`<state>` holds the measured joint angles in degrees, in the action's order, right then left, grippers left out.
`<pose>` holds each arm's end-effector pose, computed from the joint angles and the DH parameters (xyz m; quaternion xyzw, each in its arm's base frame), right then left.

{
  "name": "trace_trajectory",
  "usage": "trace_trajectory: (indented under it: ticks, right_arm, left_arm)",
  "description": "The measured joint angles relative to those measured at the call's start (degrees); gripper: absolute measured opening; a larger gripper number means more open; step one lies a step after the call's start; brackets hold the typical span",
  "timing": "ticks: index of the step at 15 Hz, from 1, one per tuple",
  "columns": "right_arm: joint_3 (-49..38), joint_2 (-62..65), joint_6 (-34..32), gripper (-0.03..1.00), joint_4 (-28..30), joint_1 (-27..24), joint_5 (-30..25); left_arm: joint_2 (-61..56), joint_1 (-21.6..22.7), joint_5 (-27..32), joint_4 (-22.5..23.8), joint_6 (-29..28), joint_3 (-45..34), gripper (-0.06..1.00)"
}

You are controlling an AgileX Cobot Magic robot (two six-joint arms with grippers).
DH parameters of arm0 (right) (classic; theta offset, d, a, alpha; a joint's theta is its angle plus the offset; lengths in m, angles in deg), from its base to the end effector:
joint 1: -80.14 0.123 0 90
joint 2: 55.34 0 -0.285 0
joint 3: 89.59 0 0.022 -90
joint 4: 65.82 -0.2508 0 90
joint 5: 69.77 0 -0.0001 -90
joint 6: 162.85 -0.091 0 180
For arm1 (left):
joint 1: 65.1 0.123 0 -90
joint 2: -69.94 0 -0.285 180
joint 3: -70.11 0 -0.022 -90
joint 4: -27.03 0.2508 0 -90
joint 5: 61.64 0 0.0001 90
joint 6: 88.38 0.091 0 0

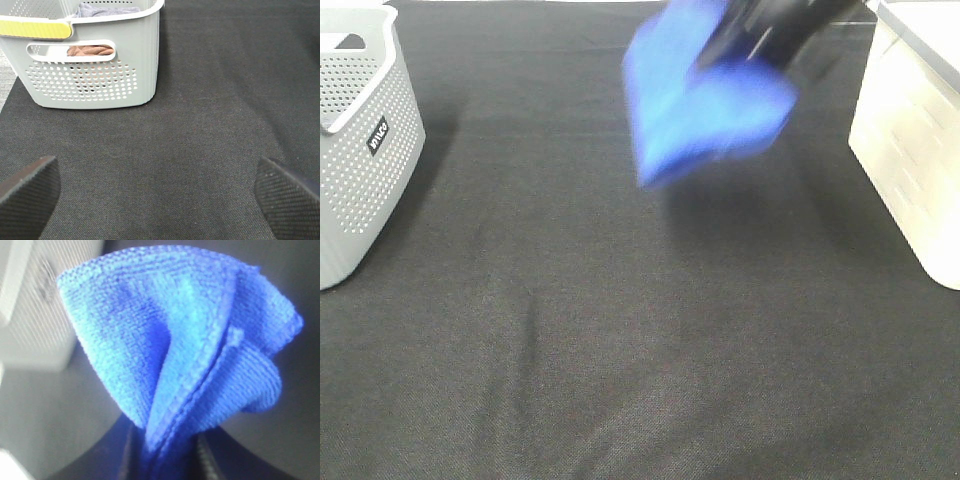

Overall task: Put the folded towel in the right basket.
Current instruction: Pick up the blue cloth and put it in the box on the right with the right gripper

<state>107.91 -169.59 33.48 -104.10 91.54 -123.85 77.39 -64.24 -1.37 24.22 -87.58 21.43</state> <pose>0.3976 0.1268 0.3115 -0.1033 0.9162 0.2949 0.2508 -0.0051 -0.0040 0.2775 0.0004 0.8496 -0.0169 0.5271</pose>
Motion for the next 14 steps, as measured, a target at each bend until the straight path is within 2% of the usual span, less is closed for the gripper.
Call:
trace_trajectory:
  ticks: [3, 6, 8, 10, 13, 14]
  right_arm:
    - [10.83, 4.47, -0.17, 0.26, 4.58, -12.72, -5.84]
    - [12.26, 4.07, -0.92, 0.26, 12.15, -23.72, -7.22]
    - [12.26, 2.29, -1.03, 0.26, 15.53, -30.88, -5.96]
    - [12.26, 0.11, -2.12, 0.26, 15.70, -33.92, -4.93]
    - [12.26, -4.24, -2.46, 0.26, 18.28, -34.38, -4.53]
    - [12.26, -5.84, -2.52, 0.30, 18.96, -34.38, -4.35]
  left_arm:
    - [0.00, 0.00, 0.00, 0.00, 0.00, 0.00, 0.98]
    - [0.00, 0.00, 0.00, 0.00, 0.00, 0.00, 0.98]
    - [0.00, 0.00, -0.06, -0.06, 0.00, 0.00, 0.98]
    - [0.00, 0.00, -0.06, -0.06, 0.00, 0.00, 0.98]
    - [0.00, 0.00, -0.06, -0.17, 0.00, 0.00, 0.98]
    - [0.00, 0.00, -0.06, -0.17, 0.00, 0.00, 0.98]
